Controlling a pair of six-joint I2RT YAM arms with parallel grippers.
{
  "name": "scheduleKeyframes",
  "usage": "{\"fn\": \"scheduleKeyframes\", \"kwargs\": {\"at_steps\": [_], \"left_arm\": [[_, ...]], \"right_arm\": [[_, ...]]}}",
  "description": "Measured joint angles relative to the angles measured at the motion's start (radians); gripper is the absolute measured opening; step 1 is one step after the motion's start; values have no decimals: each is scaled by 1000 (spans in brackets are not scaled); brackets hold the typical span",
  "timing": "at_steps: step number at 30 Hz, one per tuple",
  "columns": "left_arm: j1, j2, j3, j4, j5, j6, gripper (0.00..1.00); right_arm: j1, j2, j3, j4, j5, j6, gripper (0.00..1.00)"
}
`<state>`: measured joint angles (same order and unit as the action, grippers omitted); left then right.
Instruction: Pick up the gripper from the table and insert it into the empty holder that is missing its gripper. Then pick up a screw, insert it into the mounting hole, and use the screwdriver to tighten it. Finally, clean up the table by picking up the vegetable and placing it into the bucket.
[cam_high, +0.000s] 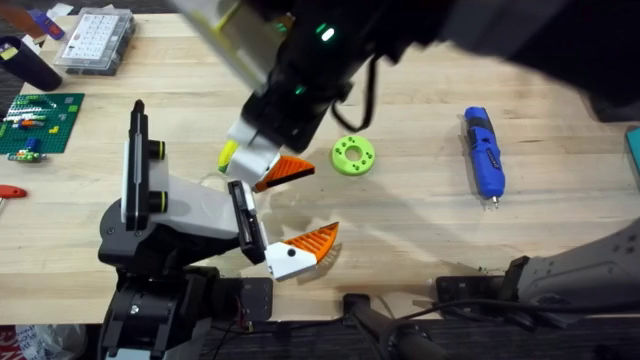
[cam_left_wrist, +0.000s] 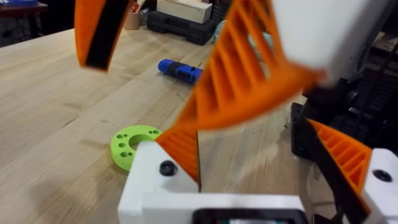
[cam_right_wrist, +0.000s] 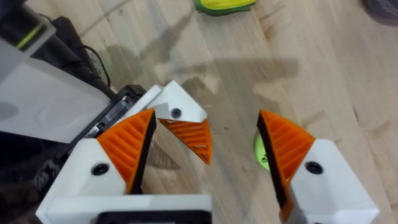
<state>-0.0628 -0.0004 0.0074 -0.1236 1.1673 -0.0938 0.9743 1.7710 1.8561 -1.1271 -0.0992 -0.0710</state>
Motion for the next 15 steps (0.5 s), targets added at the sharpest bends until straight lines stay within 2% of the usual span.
{"fn": "scheduleKeyframes", "kwargs": {"at_steps": [6,12,15], "left_arm": [[0,1,0,3,0,-1,986],[0,1,0,3,0,-1,979],[0,1,0,4,0,-3,877]], "right_arm": [[-7,3,0,-29,1,-1,988],[1,12,-1,-155,-27,-1,988],[3,6,-1,-223,-33,-3,988]]}}
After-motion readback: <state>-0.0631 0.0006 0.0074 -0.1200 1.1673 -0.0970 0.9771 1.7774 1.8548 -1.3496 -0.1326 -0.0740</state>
